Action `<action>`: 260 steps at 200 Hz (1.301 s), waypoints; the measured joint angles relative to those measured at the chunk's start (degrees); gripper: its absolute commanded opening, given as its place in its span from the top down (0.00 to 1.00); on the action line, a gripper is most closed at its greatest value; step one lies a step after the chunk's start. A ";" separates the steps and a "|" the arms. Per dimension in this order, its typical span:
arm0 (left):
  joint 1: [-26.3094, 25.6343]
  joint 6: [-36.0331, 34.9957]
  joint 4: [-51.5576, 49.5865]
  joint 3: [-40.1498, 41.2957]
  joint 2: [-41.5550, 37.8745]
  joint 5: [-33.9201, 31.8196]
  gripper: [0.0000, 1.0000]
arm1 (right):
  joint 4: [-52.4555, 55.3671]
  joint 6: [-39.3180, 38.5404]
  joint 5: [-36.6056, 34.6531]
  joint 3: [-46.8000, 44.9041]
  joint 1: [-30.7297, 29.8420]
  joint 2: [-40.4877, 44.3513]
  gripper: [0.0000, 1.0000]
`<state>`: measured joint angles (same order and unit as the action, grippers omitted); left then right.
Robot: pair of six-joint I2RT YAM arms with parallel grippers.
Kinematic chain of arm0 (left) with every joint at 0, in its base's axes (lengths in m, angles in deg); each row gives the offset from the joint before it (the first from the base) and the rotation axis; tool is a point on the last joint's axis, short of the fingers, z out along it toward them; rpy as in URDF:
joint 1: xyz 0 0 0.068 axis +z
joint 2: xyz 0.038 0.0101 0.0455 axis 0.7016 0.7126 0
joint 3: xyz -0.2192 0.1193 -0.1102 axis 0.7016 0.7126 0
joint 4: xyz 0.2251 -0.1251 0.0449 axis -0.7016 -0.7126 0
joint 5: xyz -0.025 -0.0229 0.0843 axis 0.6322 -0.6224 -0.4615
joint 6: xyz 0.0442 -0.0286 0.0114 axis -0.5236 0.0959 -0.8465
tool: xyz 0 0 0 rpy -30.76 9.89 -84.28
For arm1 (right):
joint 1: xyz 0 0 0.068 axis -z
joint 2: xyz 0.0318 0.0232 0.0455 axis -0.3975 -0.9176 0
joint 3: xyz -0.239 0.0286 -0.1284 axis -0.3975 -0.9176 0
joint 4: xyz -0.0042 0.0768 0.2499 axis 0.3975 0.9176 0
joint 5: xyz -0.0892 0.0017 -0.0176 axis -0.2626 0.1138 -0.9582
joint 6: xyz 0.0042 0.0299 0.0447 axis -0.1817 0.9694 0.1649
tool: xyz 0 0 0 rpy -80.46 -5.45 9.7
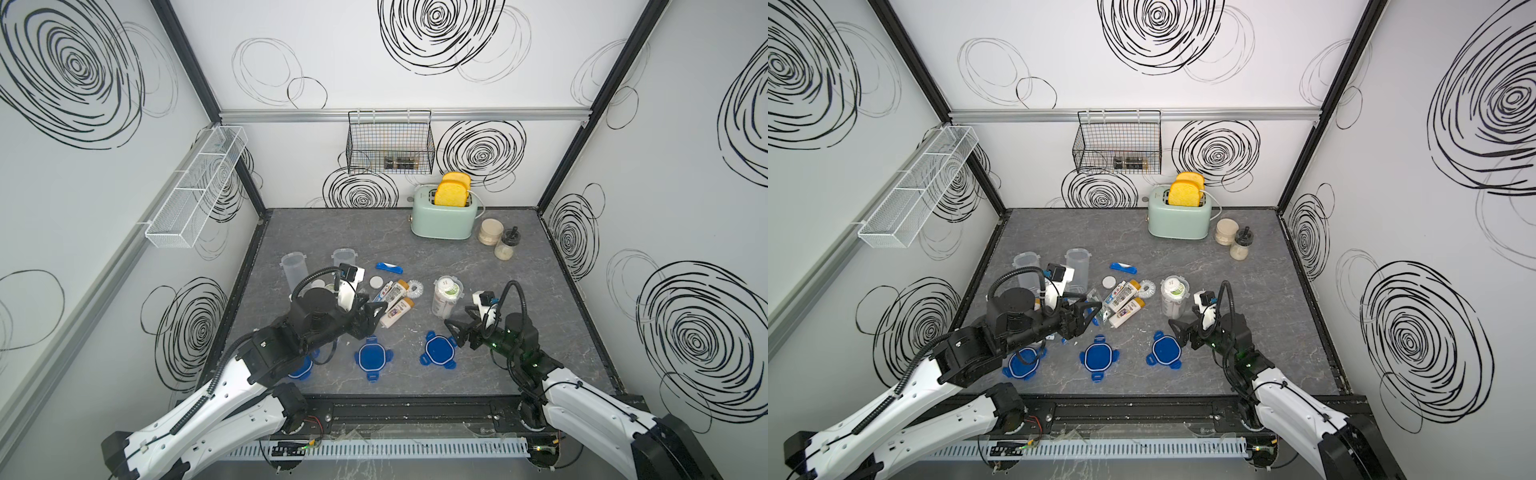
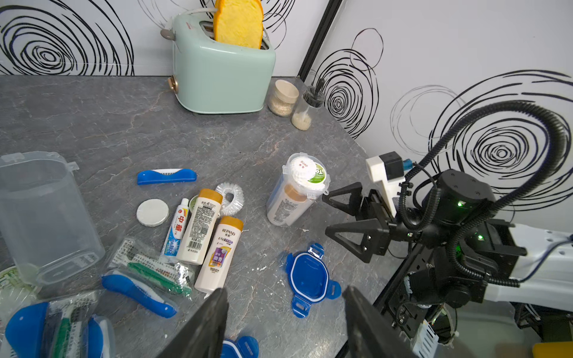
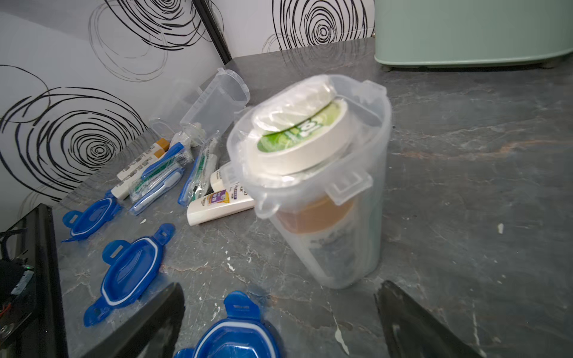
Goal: Take out toiletry kits
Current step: Pick up the container from the center of the board.
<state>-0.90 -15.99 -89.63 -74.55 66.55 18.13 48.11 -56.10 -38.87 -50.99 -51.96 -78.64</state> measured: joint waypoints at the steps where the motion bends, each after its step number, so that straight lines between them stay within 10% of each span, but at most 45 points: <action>1: 0.00 0.00 0.00 0.02 -0.02 0.02 0.35 | -0.13 -0.02 -0.04 0.02 0.00 -0.20 0.00; 260: 0.35 -1.79 -0.68 2.23 -0.98 4.44 0.32 | -60.08 -10.21 -13.00 2.60 -6.29 -58.18 0.02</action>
<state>-0.55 -17.78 -90.30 -72.32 65.57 22.56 -11.98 -66.31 -51.88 -48.39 -58.25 -136.82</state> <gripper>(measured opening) 0.679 0.983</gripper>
